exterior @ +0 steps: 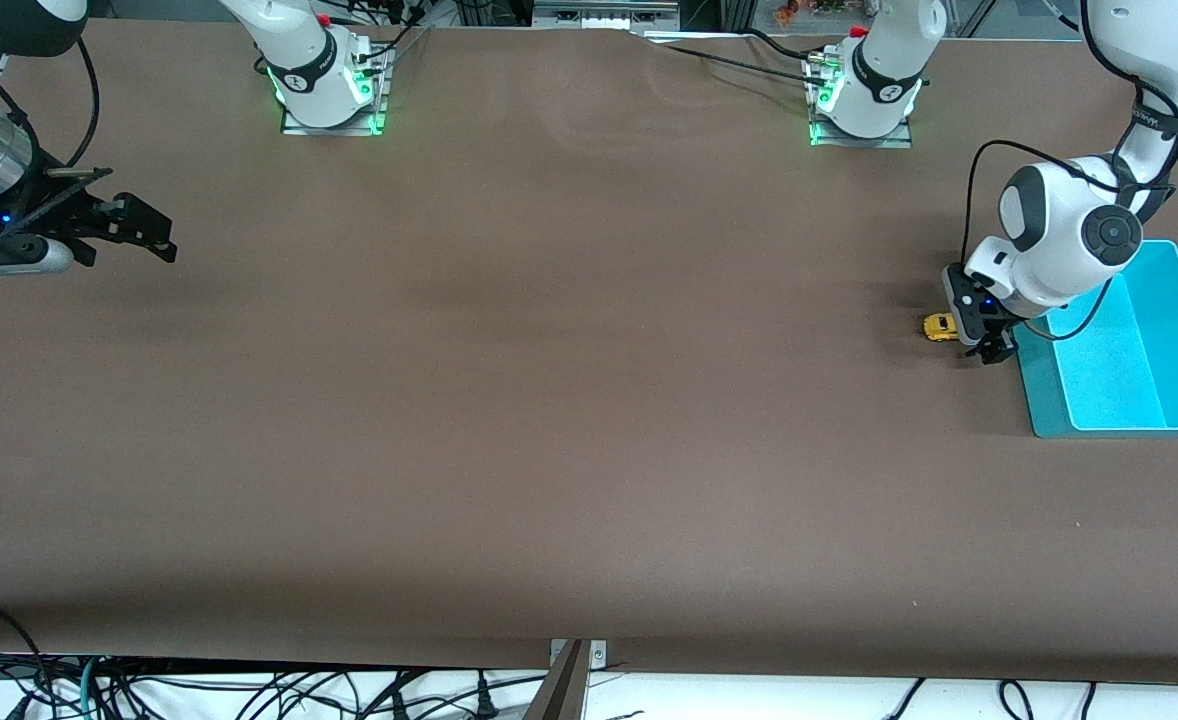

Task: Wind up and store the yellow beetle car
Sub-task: 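Close the left gripper around the yellow car, then carry the car into the cyan bin and open the left gripper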

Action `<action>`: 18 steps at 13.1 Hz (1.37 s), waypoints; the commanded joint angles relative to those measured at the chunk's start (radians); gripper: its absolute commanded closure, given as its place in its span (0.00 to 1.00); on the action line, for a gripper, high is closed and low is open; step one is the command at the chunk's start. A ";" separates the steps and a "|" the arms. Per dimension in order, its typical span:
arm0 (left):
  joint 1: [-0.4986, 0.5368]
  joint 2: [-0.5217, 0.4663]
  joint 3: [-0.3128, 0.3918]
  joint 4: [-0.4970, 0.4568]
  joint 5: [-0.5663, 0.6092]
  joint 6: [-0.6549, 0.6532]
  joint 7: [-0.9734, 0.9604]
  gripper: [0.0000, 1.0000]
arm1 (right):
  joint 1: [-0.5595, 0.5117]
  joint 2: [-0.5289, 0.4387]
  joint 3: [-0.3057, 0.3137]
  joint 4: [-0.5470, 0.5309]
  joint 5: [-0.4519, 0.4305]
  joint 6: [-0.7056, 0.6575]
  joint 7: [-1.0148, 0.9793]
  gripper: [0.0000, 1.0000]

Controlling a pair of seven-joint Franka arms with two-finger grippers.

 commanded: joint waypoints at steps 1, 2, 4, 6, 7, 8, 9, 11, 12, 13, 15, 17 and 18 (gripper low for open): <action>-0.001 0.000 -0.001 -0.018 0.020 0.027 0.012 0.26 | 0.009 -0.005 -0.017 0.009 0.007 -0.009 -0.002 0.00; 0.001 0.000 -0.001 -0.018 0.020 0.027 0.012 0.42 | 0.009 -0.005 -0.019 0.009 0.007 -0.010 -0.002 0.00; -0.001 -0.003 -0.001 -0.016 0.018 0.025 0.012 0.77 | 0.009 -0.008 -0.019 0.011 0.009 -0.009 -0.001 0.00; 0.001 -0.014 -0.001 -0.014 0.018 0.020 0.012 0.98 | 0.009 -0.005 -0.017 0.011 0.009 -0.009 -0.001 0.00; -0.001 -0.024 -0.001 -0.013 0.018 0.016 0.011 1.00 | 0.009 -0.006 -0.016 0.011 0.009 -0.009 0.001 0.00; -0.001 -0.035 -0.003 -0.008 0.018 0.007 0.011 1.00 | 0.011 -0.005 -0.016 0.011 0.009 -0.007 0.002 0.00; -0.001 -0.054 -0.009 -0.002 0.011 -0.027 0.011 1.00 | 0.011 -0.003 -0.014 0.011 0.009 -0.004 0.002 0.00; -0.001 -0.106 -0.071 0.045 -0.005 -0.131 0.006 1.00 | 0.011 0.000 -0.009 0.011 0.007 0.000 0.007 0.00; -0.001 -0.123 -0.082 0.095 -0.005 -0.216 0.008 1.00 | 0.009 0.006 -0.011 0.012 0.007 0.000 -0.001 0.00; -0.001 -0.130 -0.083 0.164 -0.005 -0.313 0.011 1.00 | 0.009 0.005 -0.012 0.011 0.007 -0.001 -0.001 0.00; 0.011 -0.126 -0.081 0.313 0.007 -0.497 0.061 1.00 | 0.008 0.005 -0.022 0.012 0.009 -0.004 -0.005 0.00; 0.066 -0.118 -0.076 0.404 0.000 -0.568 0.171 1.00 | 0.008 0.003 -0.040 0.012 0.009 -0.004 -0.024 0.00; 0.108 -0.112 -0.075 0.426 -0.003 -0.588 0.207 1.00 | 0.008 0.003 -0.043 0.012 0.009 -0.004 -0.030 0.00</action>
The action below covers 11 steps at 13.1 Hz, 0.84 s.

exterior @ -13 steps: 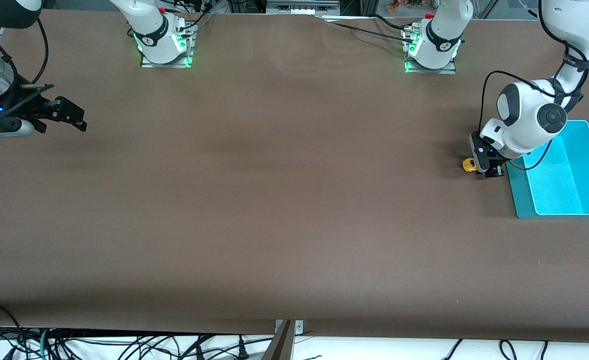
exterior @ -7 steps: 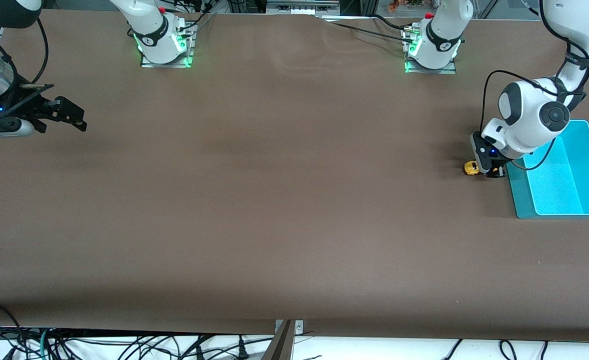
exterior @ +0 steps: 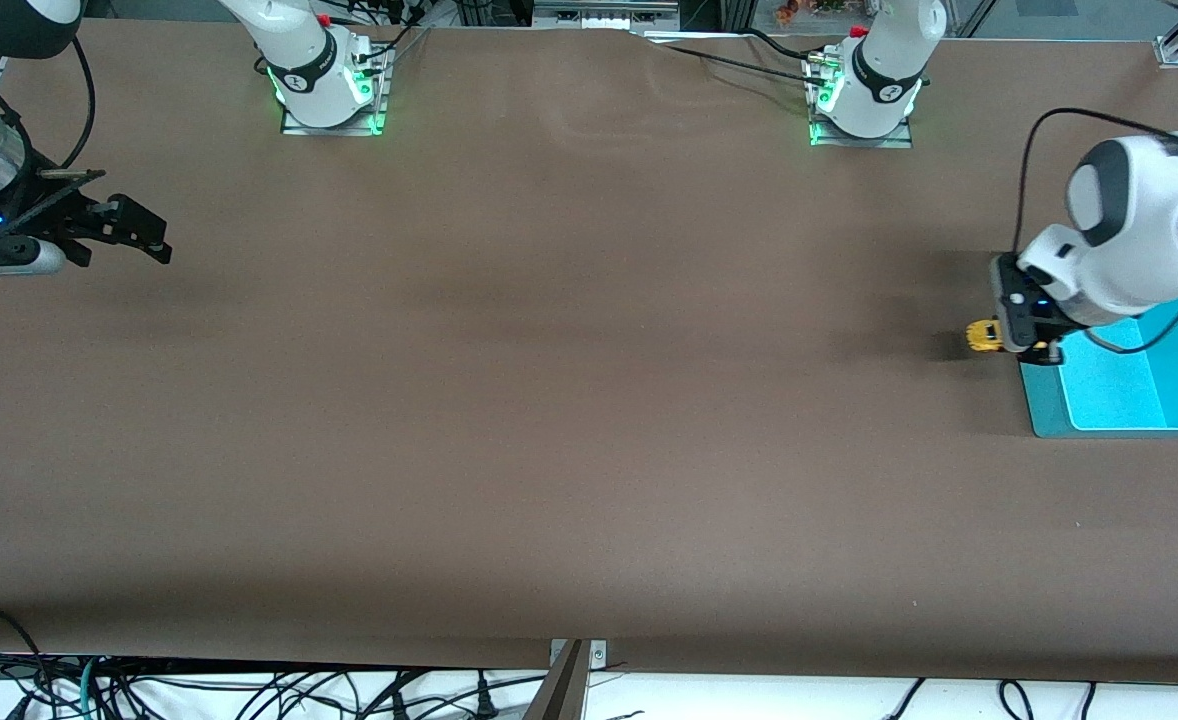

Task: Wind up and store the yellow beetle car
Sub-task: 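Carry the car into the cyan bin and open the left gripper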

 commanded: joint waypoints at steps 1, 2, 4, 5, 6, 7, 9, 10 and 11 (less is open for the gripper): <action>0.115 0.043 -0.003 0.090 -0.005 -0.058 0.148 1.00 | 0.005 0.001 -0.018 0.011 0.008 -0.006 -0.023 0.00; 0.155 0.062 -0.003 0.112 -0.006 -0.059 0.200 1.00 | 0.005 0.001 -0.018 0.011 0.008 -0.006 -0.023 0.00; 0.229 0.137 -0.003 0.167 -0.006 -0.059 0.284 1.00 | 0.007 0.003 -0.019 0.010 0.008 -0.006 -0.025 0.00; 0.252 0.177 -0.003 0.178 -0.008 -0.053 0.307 1.00 | 0.007 0.003 -0.019 0.007 0.005 -0.006 -0.025 0.00; 0.266 0.210 -0.003 0.179 -0.008 -0.046 0.309 1.00 | 0.007 0.003 -0.018 0.007 0.004 -0.009 -0.025 0.00; 0.272 0.236 -0.003 0.178 -0.008 -0.026 0.311 1.00 | 0.007 0.001 -0.018 0.007 0.004 -0.010 -0.026 0.00; 0.278 0.283 -0.003 0.178 -0.008 0.034 0.350 1.00 | 0.007 0.001 -0.018 0.007 0.005 -0.010 -0.026 0.00; 0.280 0.310 -0.003 0.175 -0.008 0.063 0.373 0.97 | 0.007 0.003 -0.018 0.007 0.007 -0.007 -0.025 0.00; 0.284 0.335 -0.003 0.167 -0.008 0.094 0.384 0.93 | 0.007 0.003 -0.016 0.007 0.005 -0.004 -0.025 0.00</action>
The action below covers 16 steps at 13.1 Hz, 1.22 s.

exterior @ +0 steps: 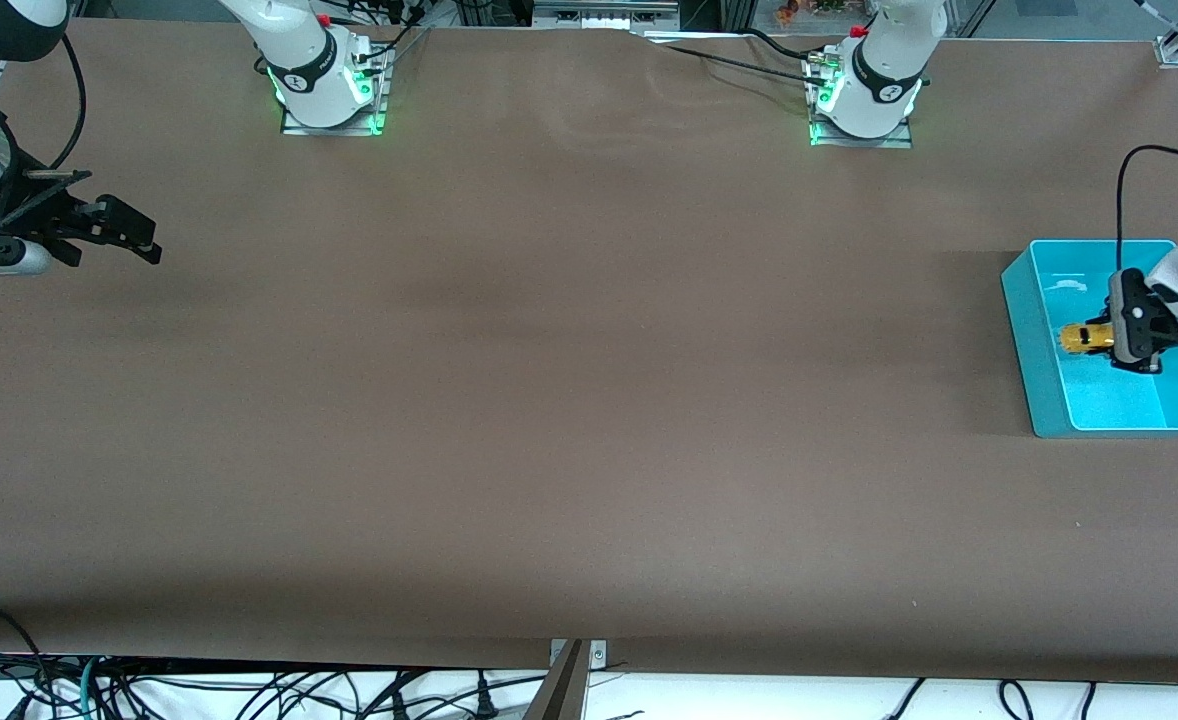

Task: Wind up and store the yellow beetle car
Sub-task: 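Carry the car into the cyan bin and open the left gripper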

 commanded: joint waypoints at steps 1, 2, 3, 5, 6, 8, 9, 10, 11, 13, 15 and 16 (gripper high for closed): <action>0.019 0.065 -0.005 0.018 -0.015 0.056 0.055 0.87 | 0.006 0.003 -0.005 0.007 0.002 -0.002 -0.016 0.00; 0.022 0.081 -0.005 0.015 -0.029 0.074 0.055 0.84 | 0.006 0.005 -0.005 0.010 0.001 0.000 -0.016 0.00; 0.025 0.096 -0.003 0.015 -0.031 0.090 0.055 0.83 | 0.006 0.005 -0.005 0.012 -0.001 0.000 -0.016 0.00; 0.036 0.112 -0.003 0.015 -0.032 0.113 0.055 0.79 | 0.006 0.001 -0.006 0.012 -0.001 -0.002 -0.016 0.00; 0.039 0.112 -0.003 0.015 -0.041 0.111 0.054 0.64 | 0.006 0.001 -0.008 0.013 0.001 0.000 -0.016 0.00; 0.037 0.080 -0.005 0.020 -0.061 0.096 0.050 0.11 | 0.006 0.005 -0.008 0.012 0.002 0.013 -0.016 0.00; 0.030 0.051 -0.005 0.025 -0.061 0.079 0.043 0.00 | 0.006 0.005 -0.008 0.012 0.002 0.013 -0.016 0.00; 0.024 0.023 -0.006 0.031 -0.061 0.044 0.029 0.00 | 0.006 0.003 -0.008 0.012 0.002 0.013 -0.016 0.00; 0.013 -0.008 -0.007 0.032 -0.068 0.014 -0.004 0.00 | 0.006 0.005 -0.006 0.012 0.002 0.013 -0.016 0.00; -0.004 -0.072 -0.007 0.037 -0.075 -0.080 -0.122 0.00 | 0.006 0.005 -0.008 0.012 0.005 0.013 -0.016 0.00; -0.047 -0.135 -0.008 0.063 -0.075 -0.210 -0.291 0.00 | 0.006 0.005 -0.005 0.012 0.005 0.012 -0.016 0.00; -0.077 -0.160 -0.008 0.098 -0.077 -0.281 -0.383 0.00 | 0.006 0.003 -0.005 0.012 0.005 0.012 -0.014 0.00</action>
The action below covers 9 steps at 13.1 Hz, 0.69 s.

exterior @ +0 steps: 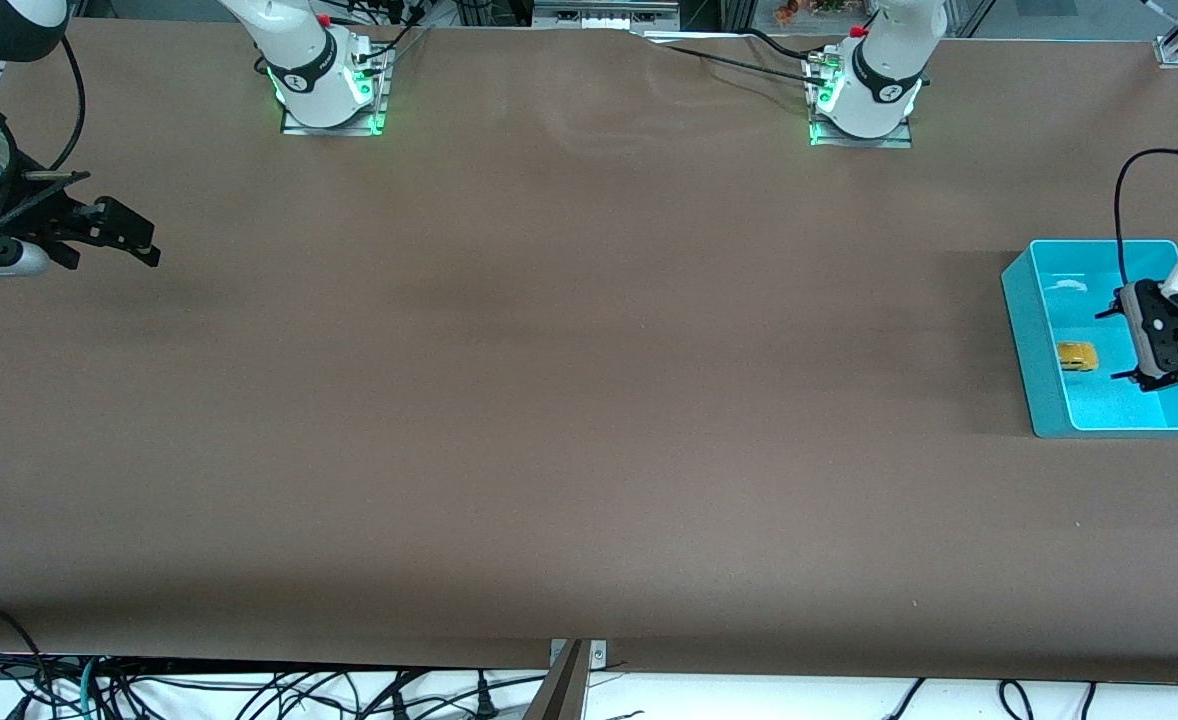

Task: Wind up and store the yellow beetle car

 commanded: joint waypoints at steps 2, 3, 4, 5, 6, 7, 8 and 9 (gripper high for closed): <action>-0.133 -0.102 0.003 0.108 -0.055 -0.232 -0.341 0.00 | 0.006 0.003 -0.005 0.012 0.005 -0.001 -0.015 0.00; -0.181 -0.116 0.003 0.165 -0.063 -0.292 -0.457 0.00 | 0.006 0.003 -0.005 0.012 0.005 -0.003 -0.015 0.00; -0.232 -0.116 0.003 0.226 -0.062 -0.353 -0.586 0.00 | 0.006 0.001 -0.005 0.012 0.005 -0.004 -0.015 0.00; -0.270 -0.118 0.003 0.271 -0.062 -0.395 -0.713 0.00 | 0.006 0.001 -0.005 0.012 0.005 -0.004 -0.015 0.00; -0.299 -0.118 0.003 0.293 -0.066 -0.408 -0.848 0.00 | 0.006 0.001 -0.005 0.012 0.005 -0.004 -0.015 0.00; -0.324 -0.123 0.003 0.306 -0.083 -0.409 -0.977 0.00 | 0.006 0.001 -0.005 0.012 0.005 -0.004 -0.015 0.00; -0.356 -0.147 0.004 0.310 -0.114 -0.411 -1.112 0.00 | 0.006 -0.001 -0.005 0.013 0.004 -0.006 -0.015 0.00; -0.390 -0.167 0.010 0.308 -0.120 -0.418 -1.265 0.00 | 0.006 -0.002 -0.005 0.012 0.004 -0.007 -0.015 0.00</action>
